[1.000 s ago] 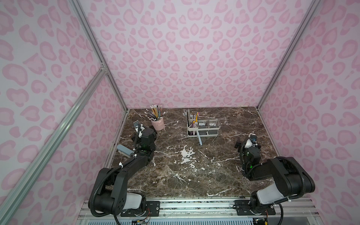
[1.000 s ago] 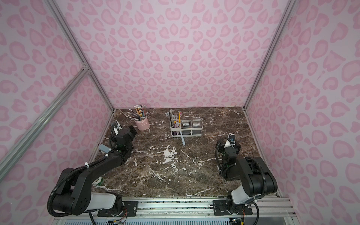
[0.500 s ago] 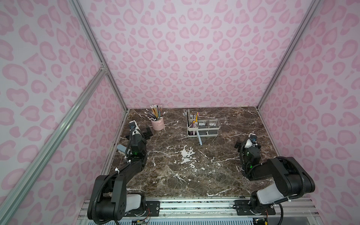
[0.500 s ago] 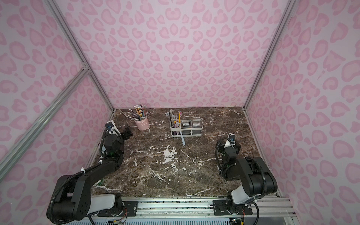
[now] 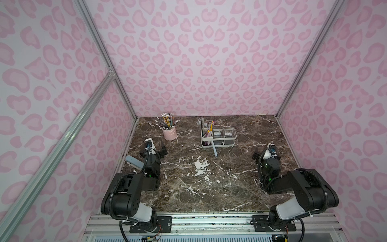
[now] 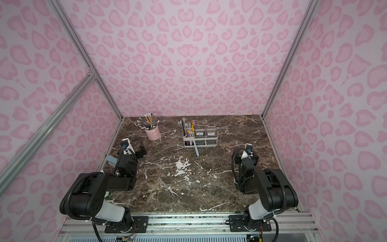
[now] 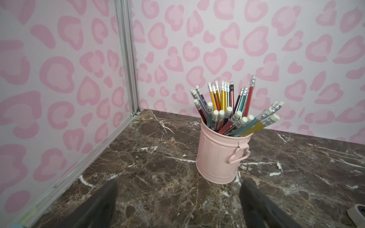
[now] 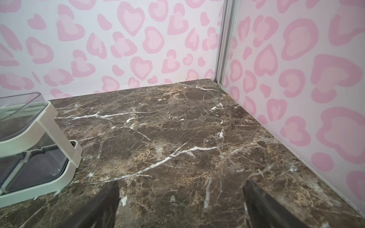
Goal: Place the toothbrush into the toothbrush holder
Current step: Reset both arms
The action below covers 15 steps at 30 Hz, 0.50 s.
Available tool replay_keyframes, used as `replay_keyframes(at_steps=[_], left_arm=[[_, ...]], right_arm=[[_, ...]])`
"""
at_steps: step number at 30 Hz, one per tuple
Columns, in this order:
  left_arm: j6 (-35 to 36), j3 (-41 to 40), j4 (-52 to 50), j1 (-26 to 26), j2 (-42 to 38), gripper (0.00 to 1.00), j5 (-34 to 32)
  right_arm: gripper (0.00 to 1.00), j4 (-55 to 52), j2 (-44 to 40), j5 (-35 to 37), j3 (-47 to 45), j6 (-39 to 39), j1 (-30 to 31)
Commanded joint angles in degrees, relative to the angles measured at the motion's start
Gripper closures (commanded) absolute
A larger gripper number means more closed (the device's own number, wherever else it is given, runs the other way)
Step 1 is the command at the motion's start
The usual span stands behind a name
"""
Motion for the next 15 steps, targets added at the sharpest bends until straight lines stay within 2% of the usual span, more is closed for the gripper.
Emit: replay_keyframes(at_steps=[1,15], left_arm=[[1.28,0.3,4.73,-0.12,0.25,0.02,-0.52],[1.28,0.24,4.16,-0.16,-0.14,0.02,-0.58]], right_arm=[[0.0,2.37,-0.09,0.44,0.62,-0.59,-0.04],[0.0,2.33,0.04,0.45,0.69,-0.59,-0.05]])
